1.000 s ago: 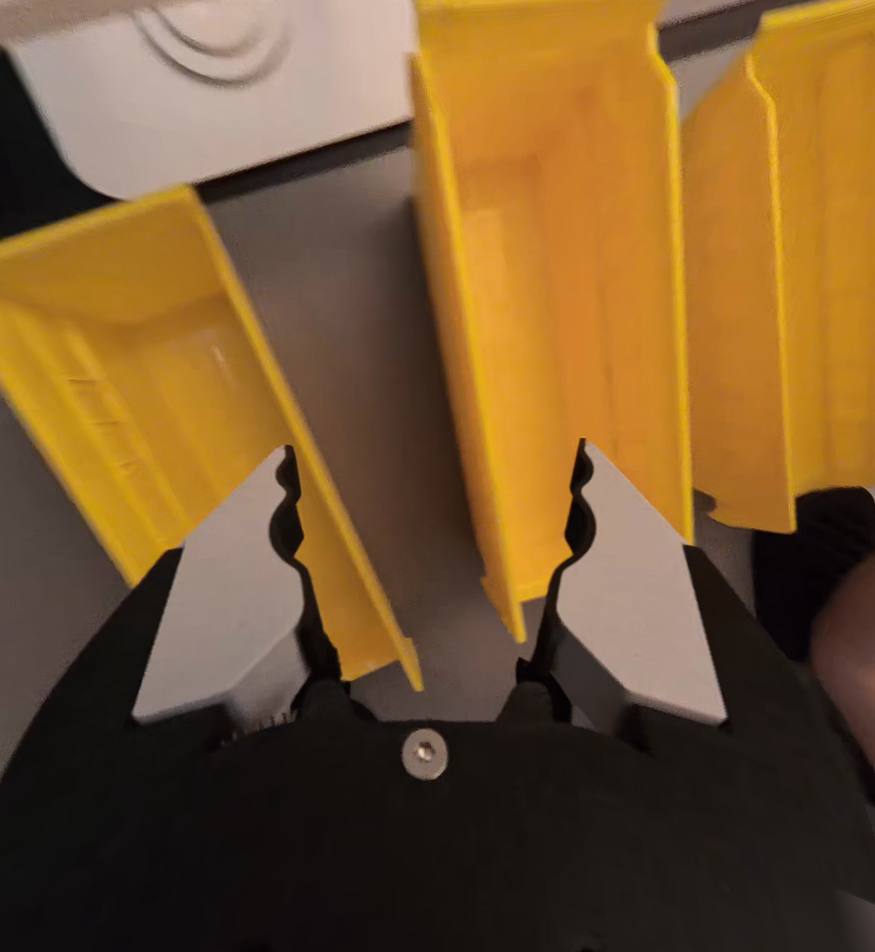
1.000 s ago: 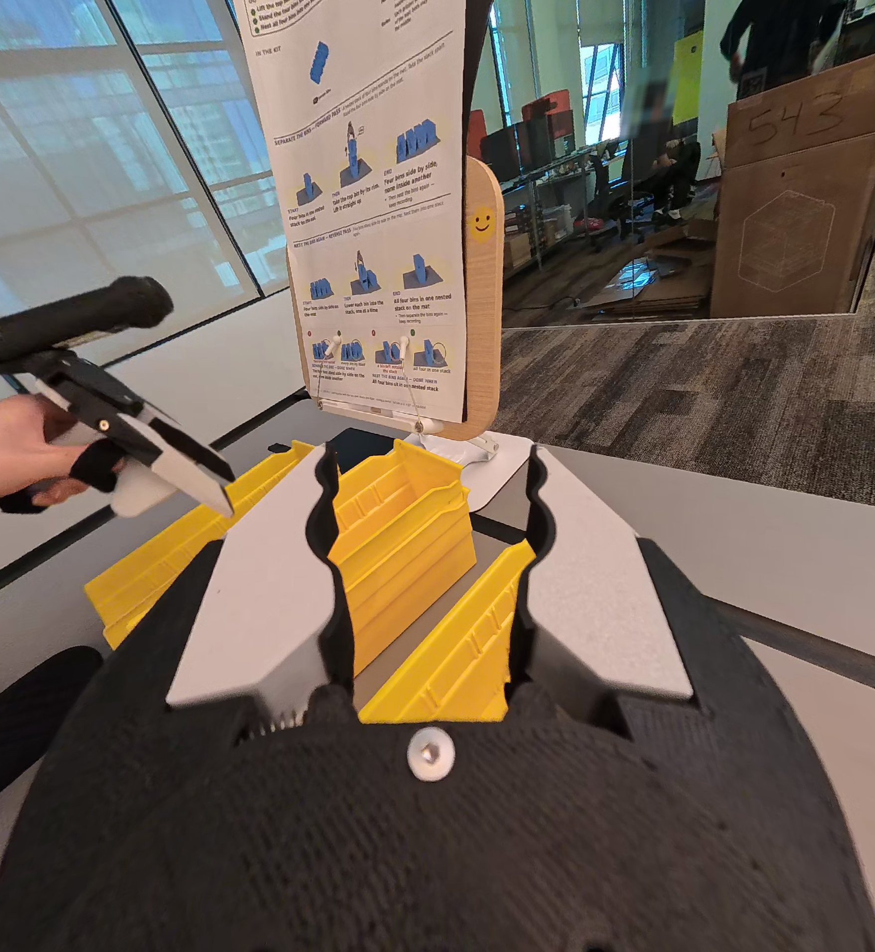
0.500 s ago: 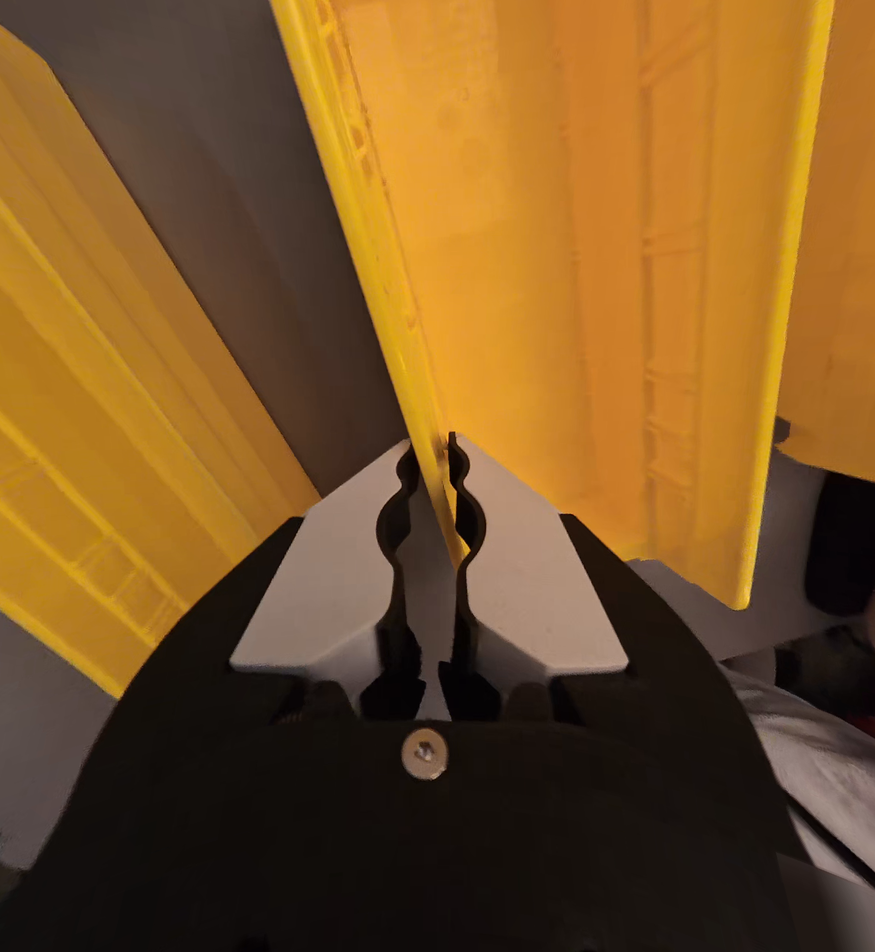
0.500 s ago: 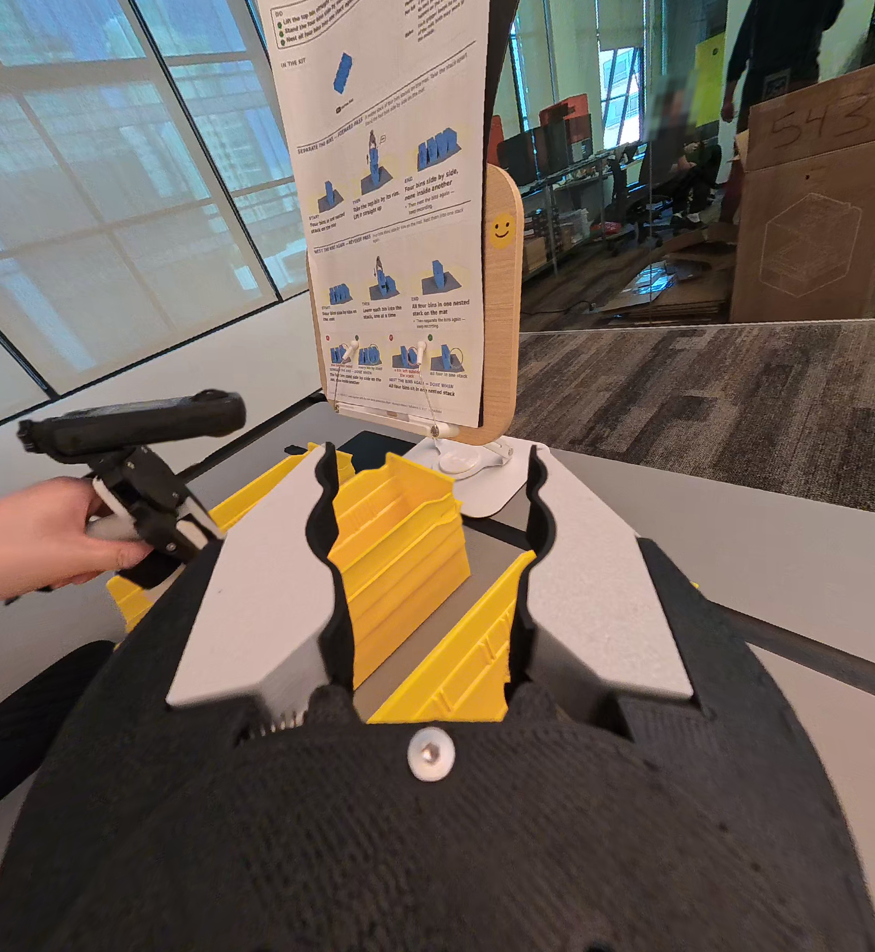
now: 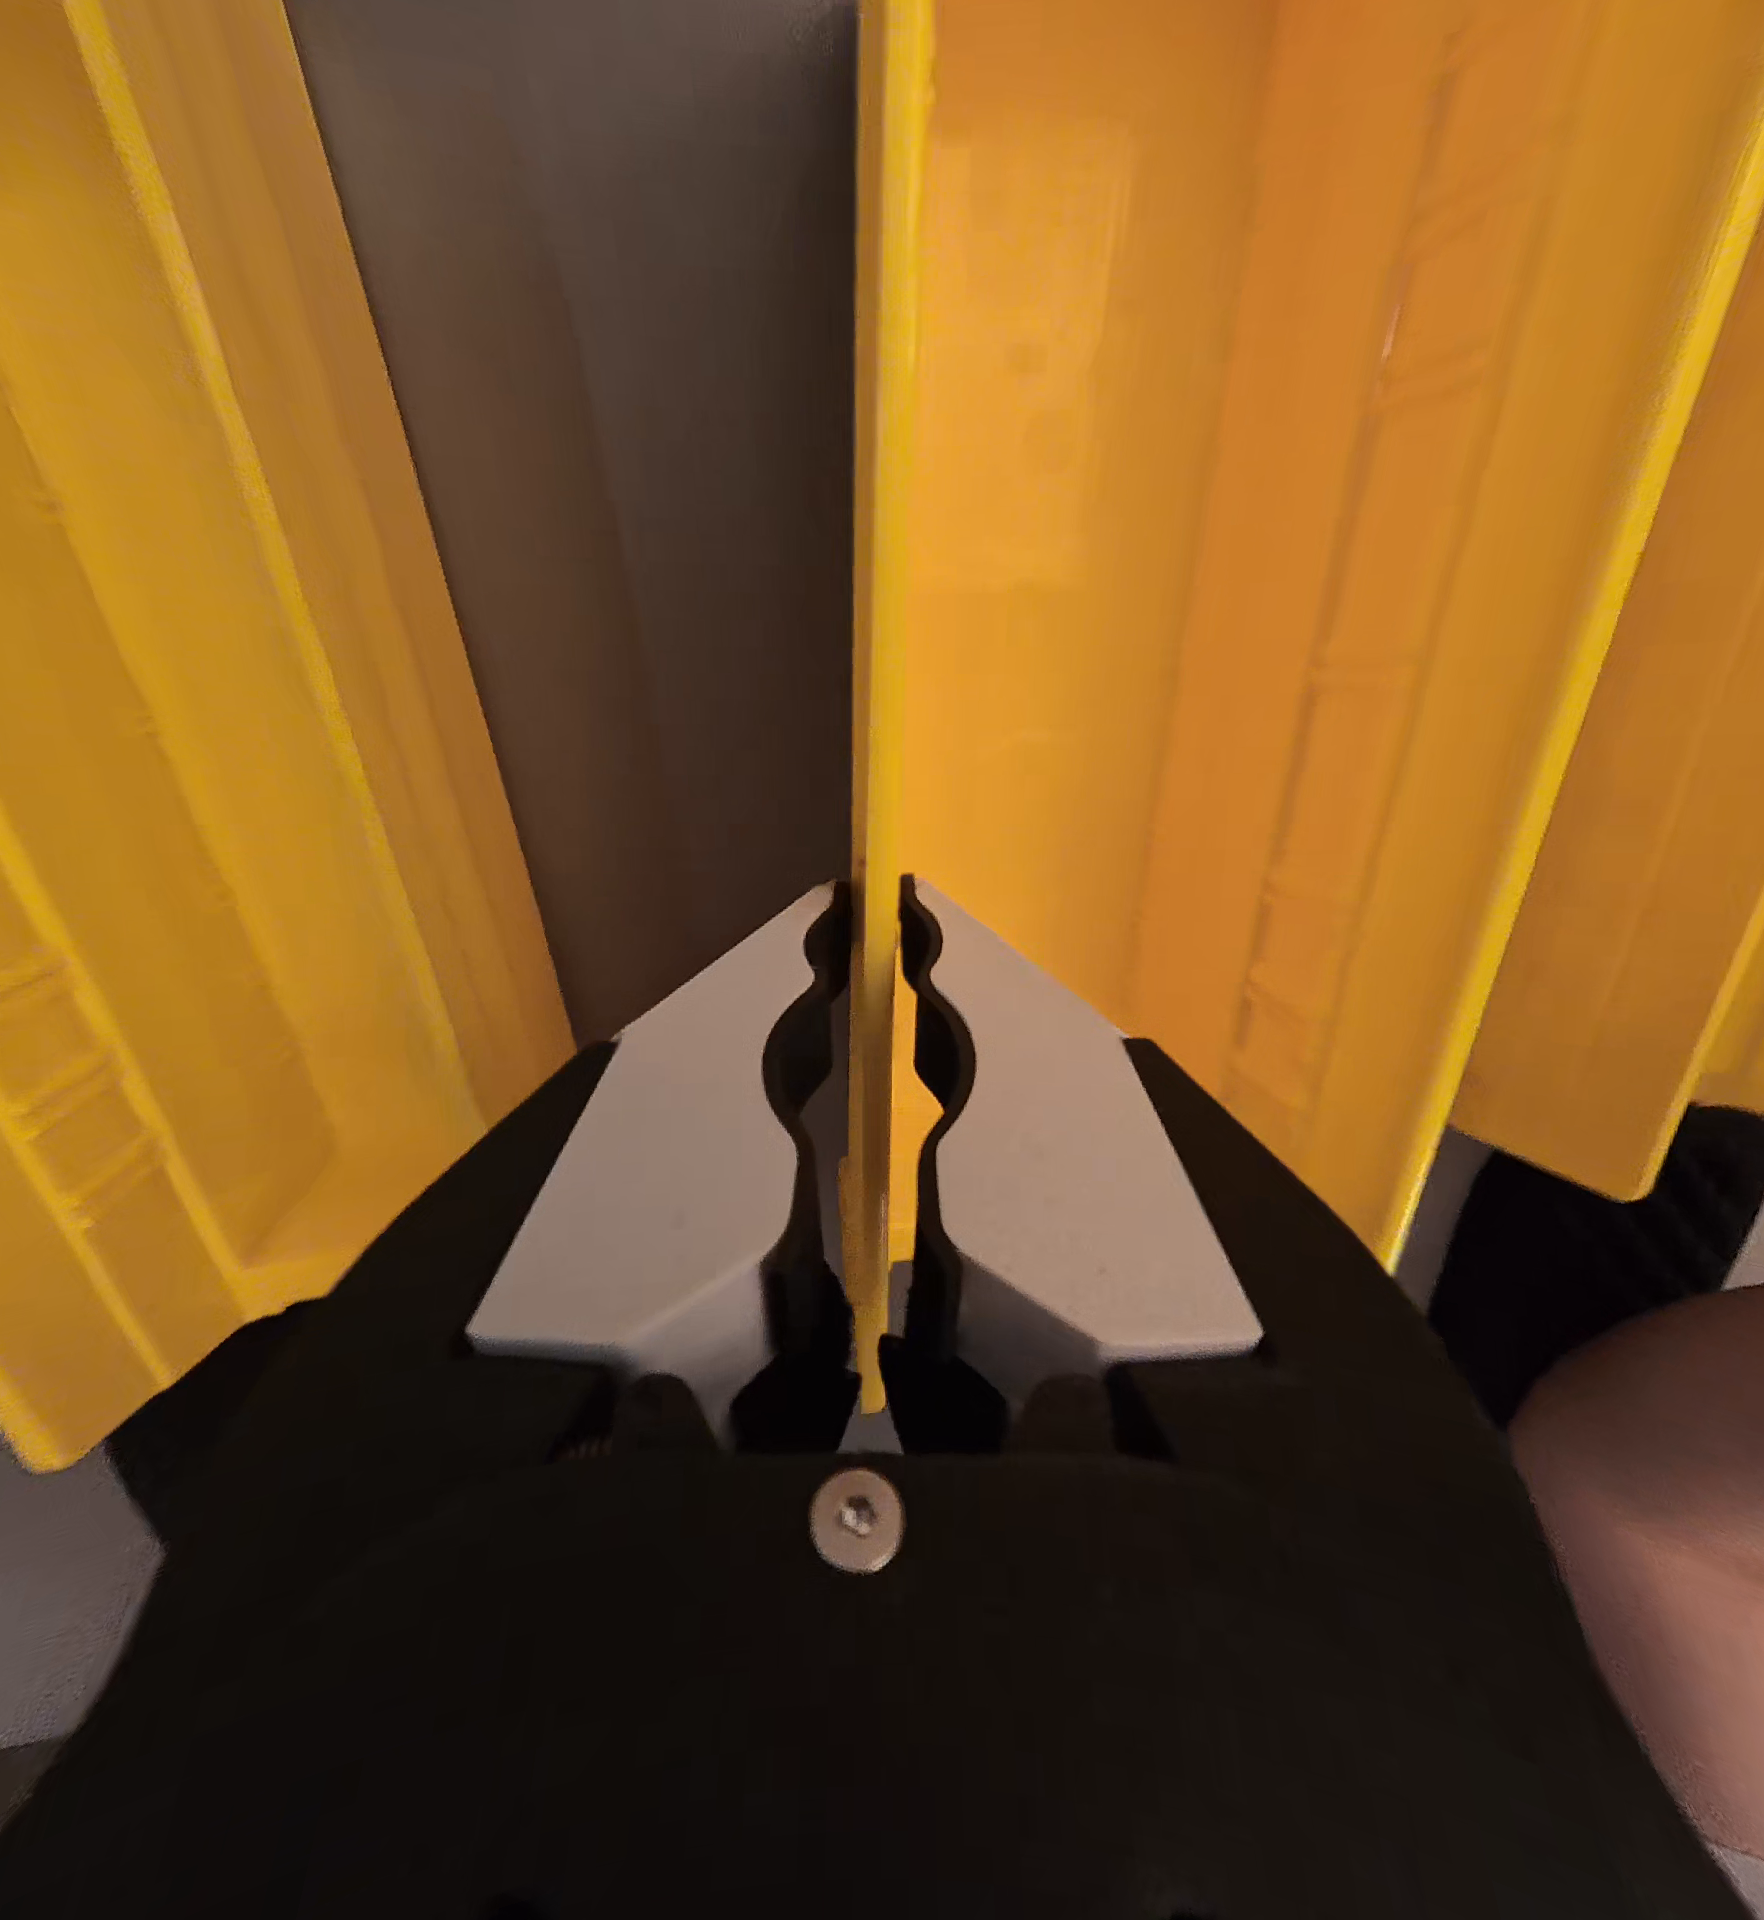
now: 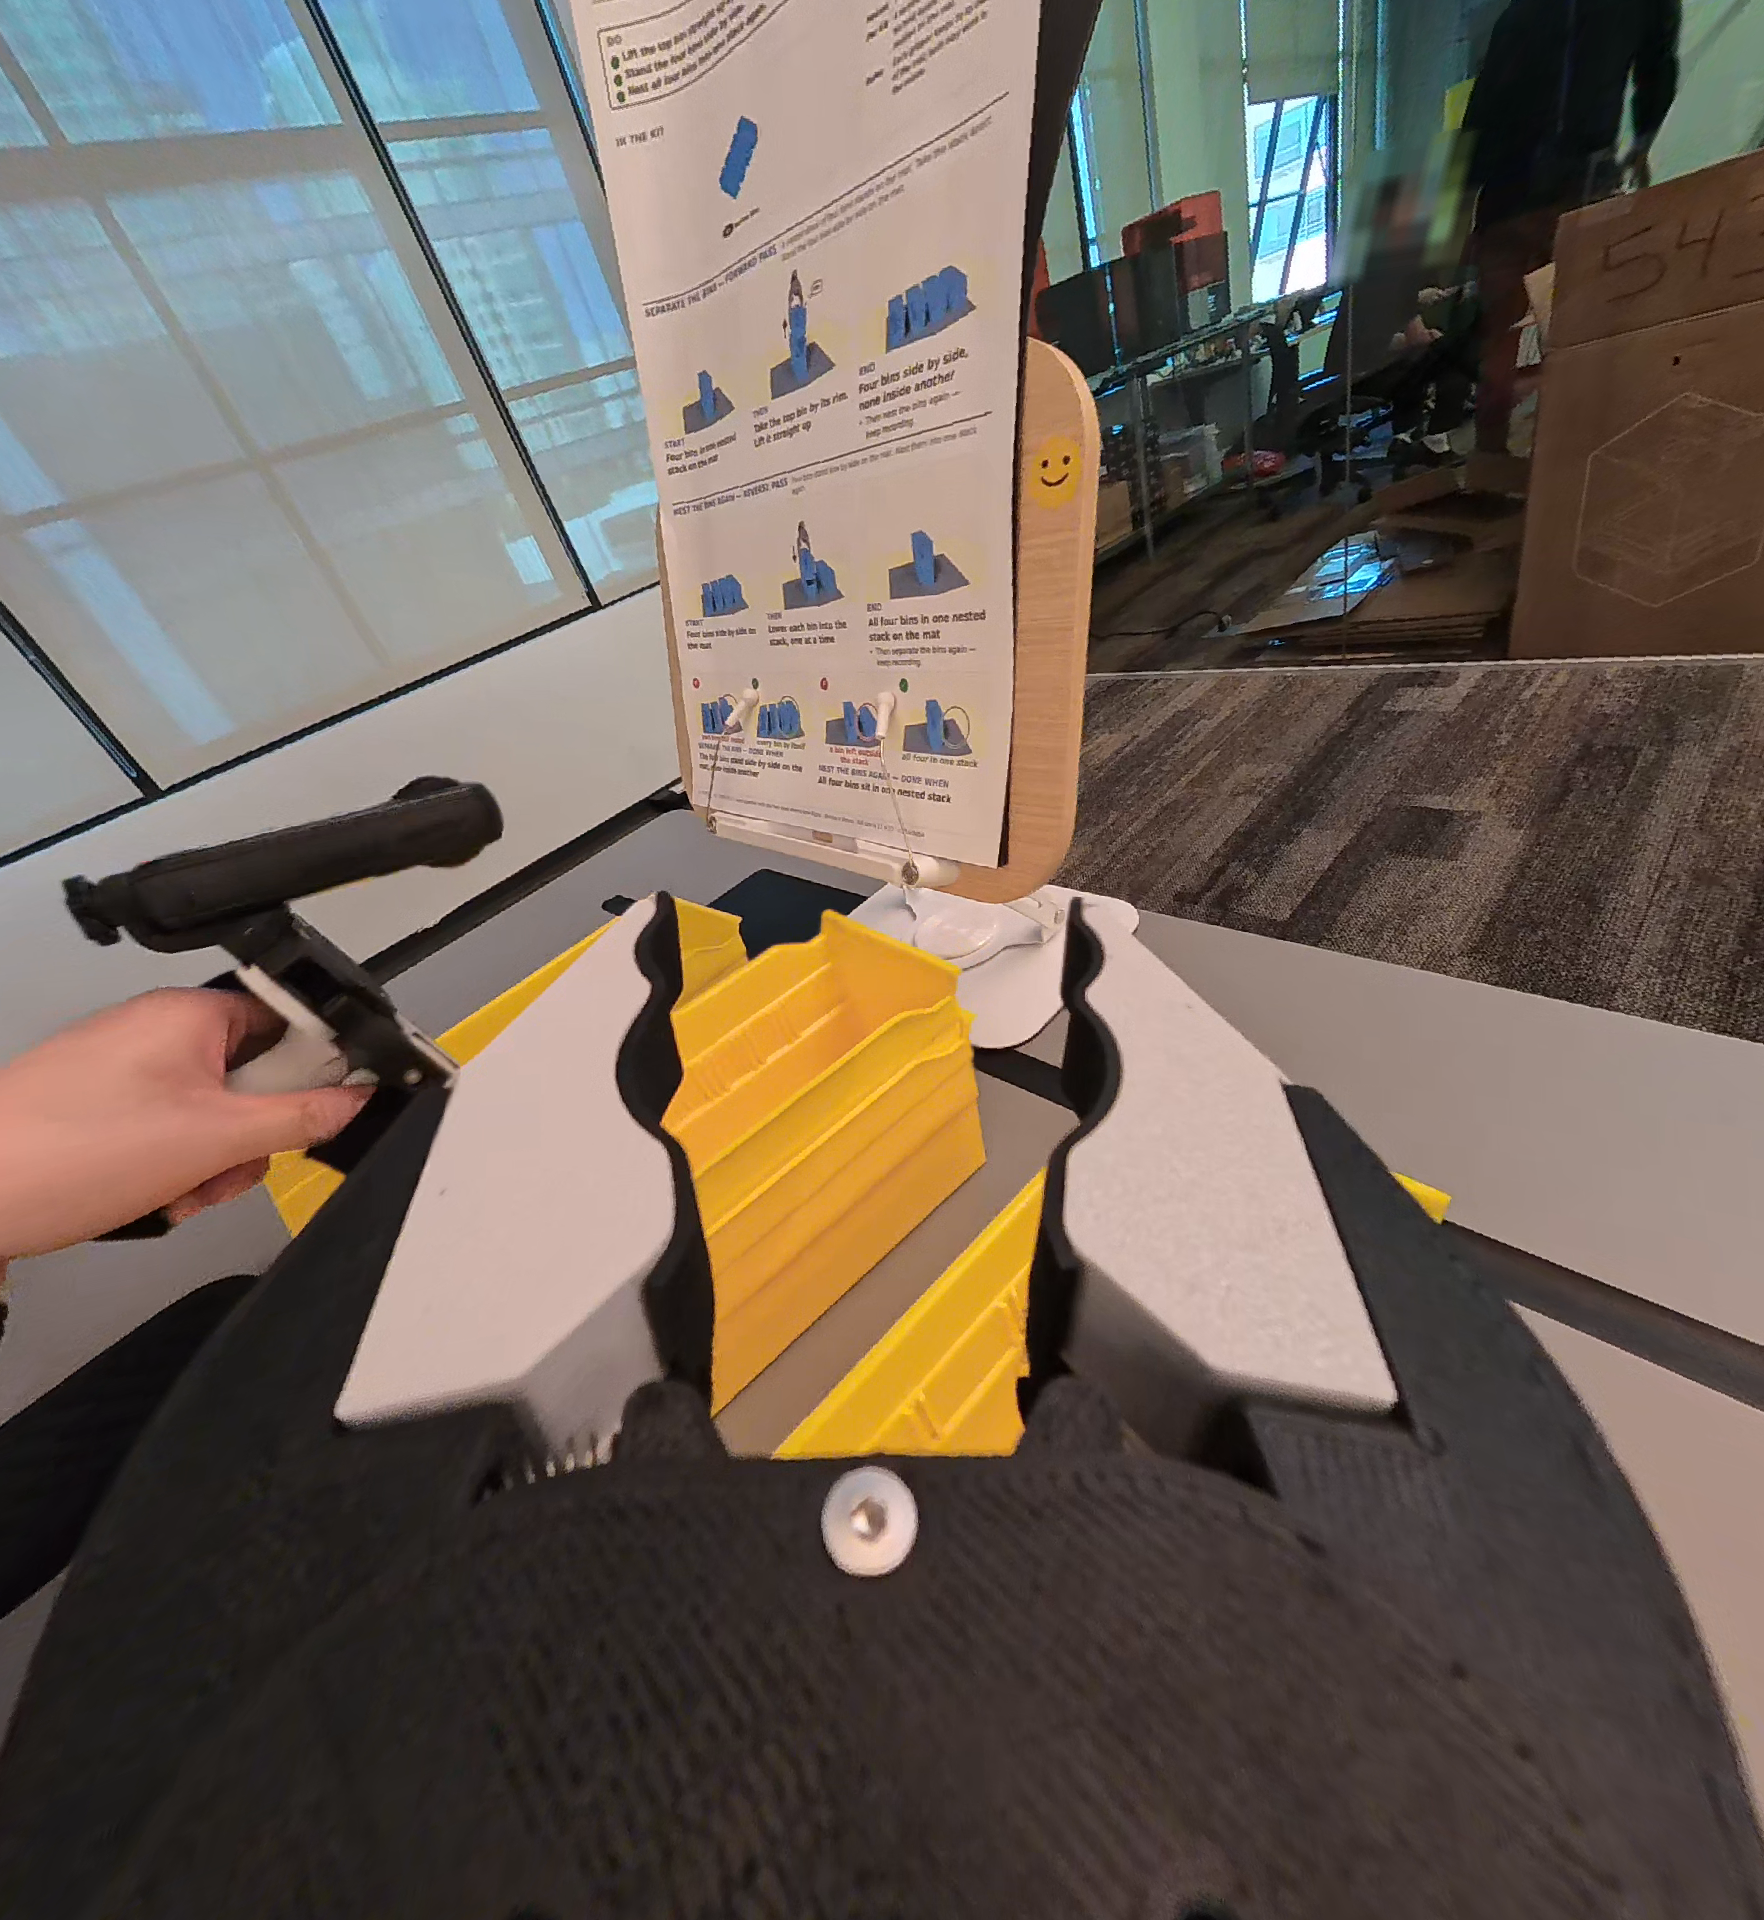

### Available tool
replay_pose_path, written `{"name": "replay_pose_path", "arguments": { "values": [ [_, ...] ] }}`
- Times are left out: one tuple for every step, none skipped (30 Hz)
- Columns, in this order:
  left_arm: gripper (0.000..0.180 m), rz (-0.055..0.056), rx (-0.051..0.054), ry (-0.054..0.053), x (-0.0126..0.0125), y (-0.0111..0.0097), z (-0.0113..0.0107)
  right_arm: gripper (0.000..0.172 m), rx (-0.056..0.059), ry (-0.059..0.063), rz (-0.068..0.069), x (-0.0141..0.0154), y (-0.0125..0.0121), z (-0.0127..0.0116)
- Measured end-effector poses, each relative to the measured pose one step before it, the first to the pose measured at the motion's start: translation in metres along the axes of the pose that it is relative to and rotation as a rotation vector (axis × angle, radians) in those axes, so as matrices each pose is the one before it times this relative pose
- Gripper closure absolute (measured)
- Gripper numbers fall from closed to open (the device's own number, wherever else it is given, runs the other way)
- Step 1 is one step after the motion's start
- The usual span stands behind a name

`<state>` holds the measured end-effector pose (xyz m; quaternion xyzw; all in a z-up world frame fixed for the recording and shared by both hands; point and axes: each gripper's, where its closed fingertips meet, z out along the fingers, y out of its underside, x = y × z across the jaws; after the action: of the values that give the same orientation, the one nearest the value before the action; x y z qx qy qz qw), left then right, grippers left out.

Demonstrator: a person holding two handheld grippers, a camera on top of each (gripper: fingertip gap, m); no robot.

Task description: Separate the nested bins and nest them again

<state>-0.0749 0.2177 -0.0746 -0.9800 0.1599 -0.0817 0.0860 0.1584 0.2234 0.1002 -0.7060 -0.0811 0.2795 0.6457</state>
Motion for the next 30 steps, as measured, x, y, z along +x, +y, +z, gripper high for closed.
{"name": "replay_pose_path", "arguments": {
  "values": [
    [0.174,-0.0150,0.0141,0.0136,-0.00001,-0.00380,0.00060,0.098,0.0011,-0.0031,0.0014,-0.00051,-0.00036,-0.00020],
    [0.174,-0.0114,0.0117,0.0159,-0.00006,-0.00260,0.00041,0.098,0.0022,-0.0036,0.0020,-0.00053,-0.00045,-0.00039],
    [0.174,-0.0115,0.0070,0.0182,-0.00044,-0.00109,0.00013,0.098,0.0020,-0.0031,0.0022,-0.00031,-0.00046,-0.00051],
    [0.174,-0.0163,0.0078,0.0192,-0.00093,-0.00037,-0.00017,0.098,0.0021,-0.0015,0.0025,0.00013,-0.00055,-0.00066],
    [0.173,-0.0239,0.0121,0.0097,-0.00256,-0.00025,-0.00044,0.098,0.0040,-0.0013,0.0029,0.00019,-0.00085,-0.00080],
    [0.173,-0.0222,0.0172,-0.0104,-0.00462,-0.00059,-0.00068,0.098,0.0055,-0.0019,0.0032,0.00028,-0.00123,-0.00070],
    [0.173,-0.0111,0.0161,-0.0185,-0.00479,0.00020,-0.00096,0.098,0.0044,-0.0012,0.0039,0.00043,-0.00090,-0.00070],
    [0.173,-0.0049,0.0095,-0.0116,-0.00315,0.00134,-0.00121,0.098,0.0027,-0.0008,0.0034,0.00041,-0.00053,-0.00049],
    [0.173,-0.0049,0.0067,-0.0024,-0.00124,0.00201,-0.00125,0.098,0.0010,-0.0007,0.0021,0.00018,-0.00018,-0.00041],
    [0.173,-0.0053,0.0074,-0.0019,-0.00052,0.00208,-0.00114,0.098,-0.0001,0.0002,0.0009,0.00023,0.00002,-0.00038],
    [0.173,-0.0043,0.0070,-0.0127,-0.00127,0.00214,-0.00081,0.098,0.0006,0.0007,0.0002,0.00007,-0.00030,-0.00045],
    [0.173,-0.0037,0.0062,-0.0104,-0.00026,0.00212,-0.00070,0.098,0.0022,-0.0002,0.0000,-0.00017,-0.00049,-0.00037],
    [0.172,0.0039,0.0025,-0.0065,0.00086,0.00202,-0.00039,0.098,0.0024,-0.0010,0.0000,-0.00055,-0.00063,-0.00034],
    [0.172,0.0044,-0.0033,-0.0025,0.00177,0.00216,-0.00022,0.098,0.0010,-0.0006,-0.0010,-0.00051,-0.00030,-0.00003],
    [0.172,0.0012,-0.0049,0.0018,0.00278,0.00189,-0.00005,0.098,-0.0005,0.0008,-0.0017,-0.00027,-0.00007,0.00022],
    [0.172,0.0042,-0.0093,0.0081,0.00362,0.00165,0.00056,0.098,-0.0018,0.0006,-0.0022,-0.00037,0.00046,0.00037],
    [0.168,0.0086,-0.0145,0.0187,0.00497,0.00171,0.00158,0.098,-0.0041,-0.0003,-0.0016,-0.00036,0.00094,0.00060],
    [0.158,0.0095,-0.0252,0.0259,0.00587,0.00280,0.00262,0.098,-0.0048,-0.0007,-0.0011,-0.00037,0.00112,0.00063],
    [0.144,0.0145,-0.0338,0.0210,0.00483,0.00419,0.00295,0.098,-0.0034,-0.0004,-0.0013,-0.00028,0.00070,0.00032],
    [0.127,0.0210,-0.0270,-0.0048,0.00080,0.00408,0.00204,0.098,-0.0008,0.0006,-0.0011,0.00010,0.00004,0.00008],
    [0.117,0.0210,-0.0041,-0.0249,-0.00237,0.00168,-0.00020,0.098,0.0013,0.0005,-0.0002,0.00014,-0.00040,-0.00010],
    [0.115,0.0119,0.0308,-0.0181,-0.00186,-0.00291,-0.00322,0.098,0.0036,0.0005,0.0009,0.00032,-0.00071,-0.00031],
    [0.110,-0.0034,0.0549,-0.0050,-0.00045,-0.00653,-0.00622,0.098,0.0035,0.0004,0.0016,0.00042,-0.00064,-0.00029],
    [0.103,-0.0087,0.0613,-0.0028,0.00016,-0.00765,-0.00808,0.098,0.0016,0.0007,0.0016,0.00050,-0.00029,-0.00019],
    [0.094,-0.0022,0.0532,-0.0001,0.00188,-0.00739,-0.00836,0.098,0.0000,0.0015,0.0011,0.00070,0.00003,-0.00008],
    [0.087,0.0035,0.0408,0.0006,0.00383,-0.00658,-0.00750,0.098,-0.0010,0.0015,0.0005,0.00073,0.00038,0.00012],
    [0.079,0.0126,0.0258,0.0032,0.00617,-0.00537,-0.00561,0.098,-0.0018,0.0012,0.0004,0.00059,0.00042,0.00011],
    [0.067,0.0239,0.0092,-0.0011,0.00690,-0.00425,-0.00264,0.098,-0.0011,0.0017,0.0011,0.00072,0.00029,-0.00003],
    [0.059,0.0289,-0.0058,-0.0112,0.00580,-0.00358,0.00079,0.098,0.0003,0.0004,0.0017,0.00036,0.00024,-0.00005],
    [0.055,0.0319,-0.0210,-0.0080,0.00616,-0.00204,0.00406,0.098,0.0000,-0.0011,0.0018,-0.00009,0.00015,0.00003]
  ]
}}
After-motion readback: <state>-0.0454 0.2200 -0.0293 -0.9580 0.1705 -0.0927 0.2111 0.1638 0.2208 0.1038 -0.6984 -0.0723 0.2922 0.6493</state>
